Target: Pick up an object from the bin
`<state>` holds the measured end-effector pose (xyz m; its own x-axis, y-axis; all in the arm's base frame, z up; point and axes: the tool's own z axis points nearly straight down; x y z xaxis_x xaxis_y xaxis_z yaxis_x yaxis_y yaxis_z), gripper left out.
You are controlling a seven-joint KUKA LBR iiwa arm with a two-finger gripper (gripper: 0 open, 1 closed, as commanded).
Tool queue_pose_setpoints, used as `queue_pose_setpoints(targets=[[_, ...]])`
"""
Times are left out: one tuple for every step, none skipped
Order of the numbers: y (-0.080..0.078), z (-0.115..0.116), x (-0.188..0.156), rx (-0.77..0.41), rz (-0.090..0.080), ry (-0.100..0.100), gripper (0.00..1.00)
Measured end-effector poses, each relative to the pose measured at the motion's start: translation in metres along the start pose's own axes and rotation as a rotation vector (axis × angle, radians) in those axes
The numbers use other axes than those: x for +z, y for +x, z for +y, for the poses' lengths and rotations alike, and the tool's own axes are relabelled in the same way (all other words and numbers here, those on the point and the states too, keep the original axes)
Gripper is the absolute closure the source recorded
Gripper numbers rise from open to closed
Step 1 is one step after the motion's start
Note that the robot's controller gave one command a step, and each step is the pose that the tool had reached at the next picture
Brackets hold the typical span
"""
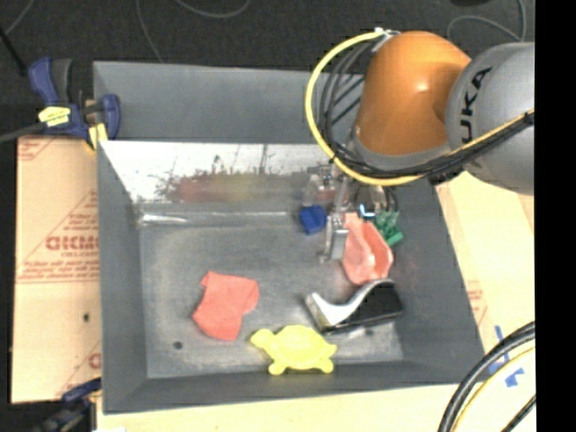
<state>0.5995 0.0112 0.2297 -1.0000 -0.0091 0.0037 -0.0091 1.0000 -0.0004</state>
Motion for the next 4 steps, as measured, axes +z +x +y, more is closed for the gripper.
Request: queue_pose_setpoints(targets=[[-0.001,0.000,-0.005,0.000,-0.008,0.000,0.00],[0.019,-0.001,0.034,-0.096,-0.010,0.001,0.00],[0.093,0.002,0.067,-0.185,-0.009,0.001,0.00],[0.105,0.016,0.088,-0.353,-0.011,0.002,0.00]])
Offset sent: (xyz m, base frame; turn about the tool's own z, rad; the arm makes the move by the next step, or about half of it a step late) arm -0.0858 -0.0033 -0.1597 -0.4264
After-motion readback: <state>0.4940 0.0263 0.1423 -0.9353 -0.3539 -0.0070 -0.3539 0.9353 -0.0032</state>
